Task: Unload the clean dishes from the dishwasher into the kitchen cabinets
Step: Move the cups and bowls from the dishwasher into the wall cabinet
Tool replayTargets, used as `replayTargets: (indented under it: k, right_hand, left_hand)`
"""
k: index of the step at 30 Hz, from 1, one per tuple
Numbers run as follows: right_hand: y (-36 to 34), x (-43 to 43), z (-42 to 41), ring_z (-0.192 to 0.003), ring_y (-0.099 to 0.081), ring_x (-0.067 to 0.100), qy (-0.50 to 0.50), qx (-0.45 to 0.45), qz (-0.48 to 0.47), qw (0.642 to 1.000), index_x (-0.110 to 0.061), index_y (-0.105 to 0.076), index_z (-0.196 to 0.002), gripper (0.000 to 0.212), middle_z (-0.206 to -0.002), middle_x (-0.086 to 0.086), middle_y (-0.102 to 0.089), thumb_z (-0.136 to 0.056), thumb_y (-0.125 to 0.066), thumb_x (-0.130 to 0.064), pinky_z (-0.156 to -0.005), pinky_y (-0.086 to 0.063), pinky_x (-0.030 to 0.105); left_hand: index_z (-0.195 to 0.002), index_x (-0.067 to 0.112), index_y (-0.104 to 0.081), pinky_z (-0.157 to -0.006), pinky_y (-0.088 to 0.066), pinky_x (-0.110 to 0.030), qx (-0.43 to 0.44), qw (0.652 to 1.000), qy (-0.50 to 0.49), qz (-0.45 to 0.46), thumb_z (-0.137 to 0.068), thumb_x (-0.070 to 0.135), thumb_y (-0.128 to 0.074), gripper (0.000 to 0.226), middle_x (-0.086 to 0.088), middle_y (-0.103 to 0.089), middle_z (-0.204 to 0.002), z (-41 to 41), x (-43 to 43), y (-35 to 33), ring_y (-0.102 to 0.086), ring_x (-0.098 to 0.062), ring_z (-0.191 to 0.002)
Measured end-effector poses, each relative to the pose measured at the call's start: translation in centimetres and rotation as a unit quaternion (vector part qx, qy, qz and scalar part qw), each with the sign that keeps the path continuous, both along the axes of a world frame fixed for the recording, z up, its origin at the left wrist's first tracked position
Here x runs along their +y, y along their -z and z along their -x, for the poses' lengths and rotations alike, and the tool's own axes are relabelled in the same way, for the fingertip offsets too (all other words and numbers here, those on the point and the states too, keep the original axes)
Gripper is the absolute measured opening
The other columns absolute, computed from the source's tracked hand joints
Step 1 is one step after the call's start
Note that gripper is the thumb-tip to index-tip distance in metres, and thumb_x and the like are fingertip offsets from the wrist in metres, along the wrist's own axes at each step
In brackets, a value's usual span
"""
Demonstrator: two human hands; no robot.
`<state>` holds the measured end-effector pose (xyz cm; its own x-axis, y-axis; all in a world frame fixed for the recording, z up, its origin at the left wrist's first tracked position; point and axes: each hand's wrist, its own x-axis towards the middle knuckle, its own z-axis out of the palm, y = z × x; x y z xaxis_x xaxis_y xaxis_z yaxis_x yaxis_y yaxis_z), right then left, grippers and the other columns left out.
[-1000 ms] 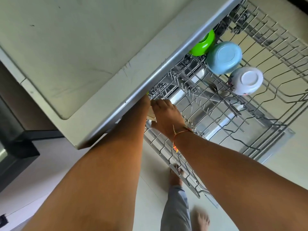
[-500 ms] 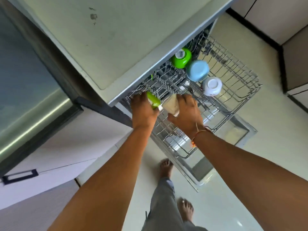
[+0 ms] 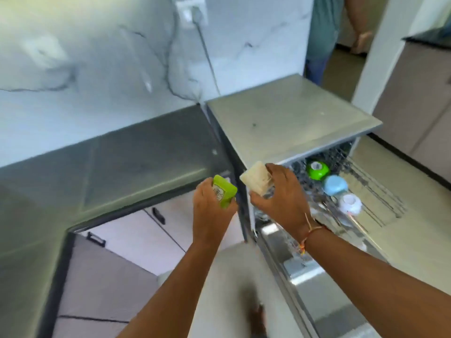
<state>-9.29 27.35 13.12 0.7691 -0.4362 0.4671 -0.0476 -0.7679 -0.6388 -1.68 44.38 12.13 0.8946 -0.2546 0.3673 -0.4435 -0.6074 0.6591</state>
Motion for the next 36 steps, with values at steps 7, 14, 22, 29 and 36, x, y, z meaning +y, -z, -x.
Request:
replayTargets:
  k: [7, 14, 22, 29, 36]
  right_hand:
    - [-13.4, 13.6, -8.0, -0.110, -0.055, 0.018, -0.164, -0.072, 0.016, 0.984, -0.015, -0.054, -0.133, 0.075, -0.120, 0.001, -0.060, -0.072, -0.067, -0.056, -0.092, -0.038, 0.018]
    - [-23.8, 27.5, -15.6, -0.096, -0.056, 0.013, -0.281, -0.154, 0.015, 0.947, -0.025, -0.059, -0.120, 0.053, -0.105, -0.007, -0.060, -0.074, -0.072, -0.049, -0.082, -0.047, 0.027]
    - [-28.3, 40.0, -20.9, -0.101, -0.058, 0.009, -0.347, -0.184, -0.023, 0.919, -0.030, -0.061, -0.120, 0.054, -0.102, -0.010, -0.062, -0.073, -0.068, -0.055, -0.086, -0.048, 0.024]
    - [-32.5, 46.1, -24.8, -0.103, -0.054, 0.014, -0.351, -0.215, -0.008, 0.911, -0.020, -0.056, -0.127, 0.059, -0.108, -0.006, -0.055, -0.078, -0.069, -0.051, -0.079, -0.037, 0.019]
    - [-35.5, 48.8, -29.3, -0.105, -0.054, 0.020, -0.326, -0.227, 0.011, 0.918, -0.020, -0.055, -0.127, 0.061, -0.115, 0.000, -0.057, -0.077, -0.065, -0.054, -0.076, -0.039, 0.021]
  left_hand:
    - [-0.130, 0.019, -0.048, -0.092, -0.045, -0.029, -0.114, 0.984, -0.134, 0.021, -0.074, 0.037, -0.076, 0.065, 0.003, -0.052, -0.120, -3.9, 14.8, -13.0, -0.047, -0.016, -0.110]
    - [-0.102, 0.024, -0.057, -0.074, -0.045, -0.027, -0.193, 0.955, -0.215, 0.073, -0.070, 0.031, -0.078, 0.040, 0.014, -0.055, -0.092, -7.4, 29.5, -23.1, -0.054, -0.012, -0.087]
    - [-0.079, 0.025, -0.052, -0.058, -0.042, -0.026, -0.236, 0.933, -0.264, 0.062, -0.069, 0.032, -0.074, 0.025, 0.009, -0.056, -0.073, -10.5, 40.1, -27.3, -0.054, -0.010, -0.071]
    - [-0.116, 0.024, -0.059, -0.082, -0.046, -0.028, -0.250, 0.912, -0.323, 0.018, -0.070, 0.039, -0.076, 0.052, 0.004, -0.061, -0.110, -14.4, 44.5, -29.8, -0.053, -0.018, -0.102]
    - [-0.124, 0.016, -0.058, -0.084, -0.038, -0.021, -0.250, 0.905, -0.341, 0.048, -0.072, 0.030, -0.080, 0.059, -0.004, -0.056, -0.118, -18.1, 45.7, -33.6, -0.052, -0.020, -0.107]
